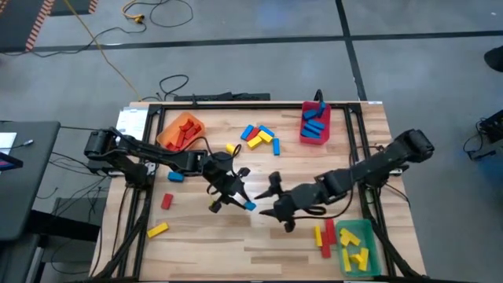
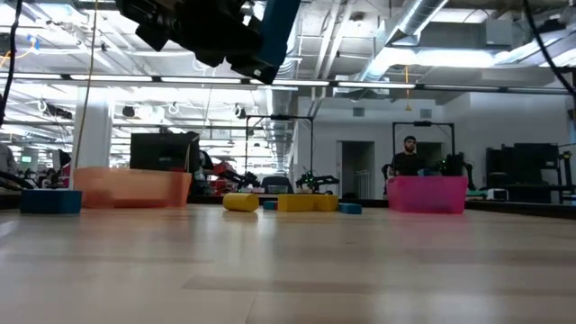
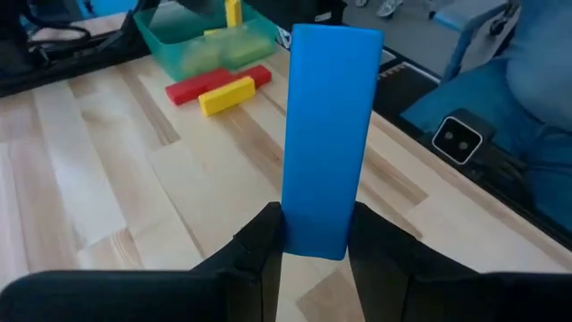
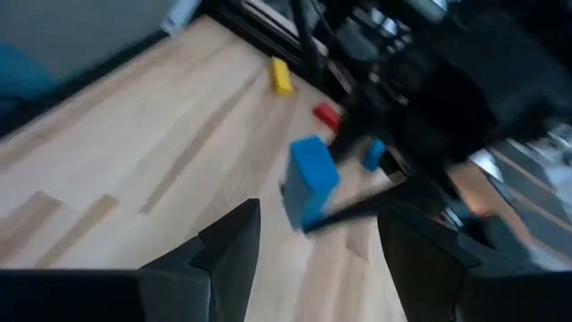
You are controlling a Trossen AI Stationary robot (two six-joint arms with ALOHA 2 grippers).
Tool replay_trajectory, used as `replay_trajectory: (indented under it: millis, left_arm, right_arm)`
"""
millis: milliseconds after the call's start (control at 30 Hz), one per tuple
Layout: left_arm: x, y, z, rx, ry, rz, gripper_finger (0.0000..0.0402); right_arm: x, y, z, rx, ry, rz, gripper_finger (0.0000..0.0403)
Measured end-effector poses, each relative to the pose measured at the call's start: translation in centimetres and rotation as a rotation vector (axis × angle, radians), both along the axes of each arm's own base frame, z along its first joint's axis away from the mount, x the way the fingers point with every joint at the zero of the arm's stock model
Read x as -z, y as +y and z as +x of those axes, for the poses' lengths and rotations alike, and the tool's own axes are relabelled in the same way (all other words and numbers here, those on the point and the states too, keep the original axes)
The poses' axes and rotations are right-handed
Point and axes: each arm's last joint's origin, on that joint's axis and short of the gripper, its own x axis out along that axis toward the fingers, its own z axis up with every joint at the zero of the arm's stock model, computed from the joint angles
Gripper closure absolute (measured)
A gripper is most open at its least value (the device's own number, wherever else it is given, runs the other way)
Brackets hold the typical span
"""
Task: Sort blocks
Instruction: Put the blue block into the red bin
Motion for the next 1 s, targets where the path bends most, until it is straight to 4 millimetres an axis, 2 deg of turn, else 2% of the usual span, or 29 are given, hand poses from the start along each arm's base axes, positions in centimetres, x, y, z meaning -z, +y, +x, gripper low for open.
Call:
replay_trajectory:
  millis: [267,367,533,1000]
  left_arm:
    - [-0.1,-0.1,0.0,0.018,-0.006,-0.014,0.0304]
    - [-0.1,-0.1,0.0,0.038,0.000,-0.026,0.0304]
    - [0.1,0.0,-0.1,0.037,0.022,-0.024,0.0304]
    - [0.1,0.2,-0.1,0.039,0.012,-0.024,0.0304]
  right_arm:
    - [2.3,-0.6,2.8,-0.080,-0.014,-0.002,0.0164]
    - [2.6,-0.3,3.3,-0.113,-0.028,-0.012,0.0164]
    - [1.9,0.1,3.7,-0.182,-0.065,0.012,0.0175]
    - [1.8,0.1,3.6,-0.227,-0.073,-0.001,0.0320]
